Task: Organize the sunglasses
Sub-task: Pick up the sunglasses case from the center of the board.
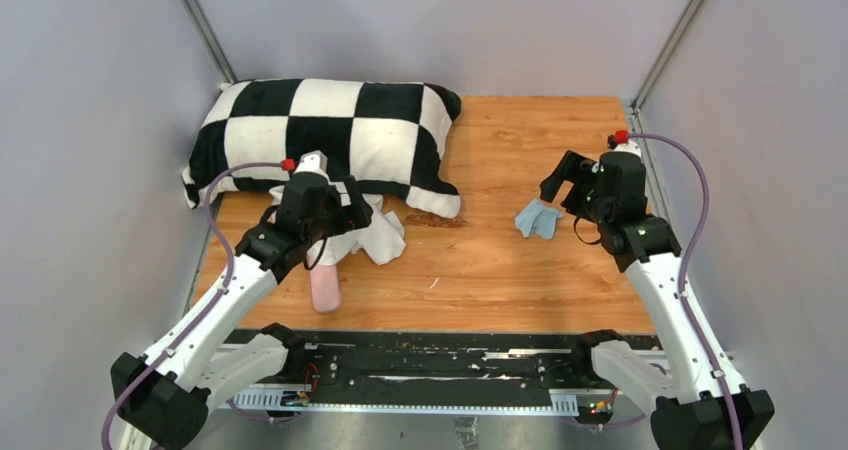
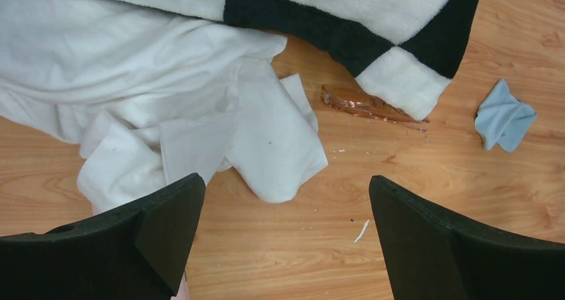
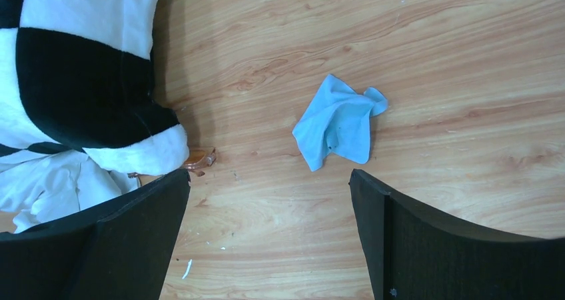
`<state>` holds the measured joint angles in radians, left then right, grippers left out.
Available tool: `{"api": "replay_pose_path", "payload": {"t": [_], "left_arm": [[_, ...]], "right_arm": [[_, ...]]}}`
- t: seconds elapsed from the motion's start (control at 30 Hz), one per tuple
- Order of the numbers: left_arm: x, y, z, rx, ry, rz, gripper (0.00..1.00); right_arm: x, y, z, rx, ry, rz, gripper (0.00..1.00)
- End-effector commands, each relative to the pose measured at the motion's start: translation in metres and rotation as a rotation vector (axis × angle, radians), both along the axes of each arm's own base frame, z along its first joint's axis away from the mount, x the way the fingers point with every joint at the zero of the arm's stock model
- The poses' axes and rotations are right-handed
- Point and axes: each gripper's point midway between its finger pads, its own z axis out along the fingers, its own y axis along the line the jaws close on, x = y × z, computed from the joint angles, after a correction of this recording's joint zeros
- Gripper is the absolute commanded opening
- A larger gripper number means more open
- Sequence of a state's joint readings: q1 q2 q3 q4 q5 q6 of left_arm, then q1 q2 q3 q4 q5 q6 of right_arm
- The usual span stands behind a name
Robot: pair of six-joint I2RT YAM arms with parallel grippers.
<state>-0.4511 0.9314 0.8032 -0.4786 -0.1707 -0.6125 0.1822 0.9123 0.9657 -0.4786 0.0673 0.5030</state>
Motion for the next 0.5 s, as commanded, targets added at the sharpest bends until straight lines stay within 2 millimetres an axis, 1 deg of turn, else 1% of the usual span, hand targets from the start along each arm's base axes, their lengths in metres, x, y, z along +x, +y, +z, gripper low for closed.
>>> {"api": "replay_pose_path", "payload": {"t": [0.0,0.1,0.2,0.33,0.37,0.47], "left_arm": [[0.005,0.007,0.011,0.023,0.003,0.047,1.00],[0.007,0.019,0.006,0.061,0.035,0.121,1.00],[0.004,0.042,-0.008,0.165,0.102,0.223,1.00],[0.000,0.044,-0.017,0.225,0.164,0.195,1.00],[-0.003,0.048,-0.021,0.234,0.176,0.215,1.00],[-0.018,0.075,-0.037,0.315,0.238,0.344,1.00]], "right_arm": [[0.003,0.005,-0.003,0.009,0.007,0.040,0.96],[0.001,0.006,-0.009,0.019,0.022,0.035,0.96],[-0.001,0.005,-0.012,0.020,0.024,0.034,0.96],[-0.002,0.005,-0.016,0.019,0.028,0.034,0.96],[-0.003,0.008,-0.017,0.027,0.031,0.048,0.96],[-0.005,0.012,-0.016,0.042,0.031,0.070,0.96]]}}
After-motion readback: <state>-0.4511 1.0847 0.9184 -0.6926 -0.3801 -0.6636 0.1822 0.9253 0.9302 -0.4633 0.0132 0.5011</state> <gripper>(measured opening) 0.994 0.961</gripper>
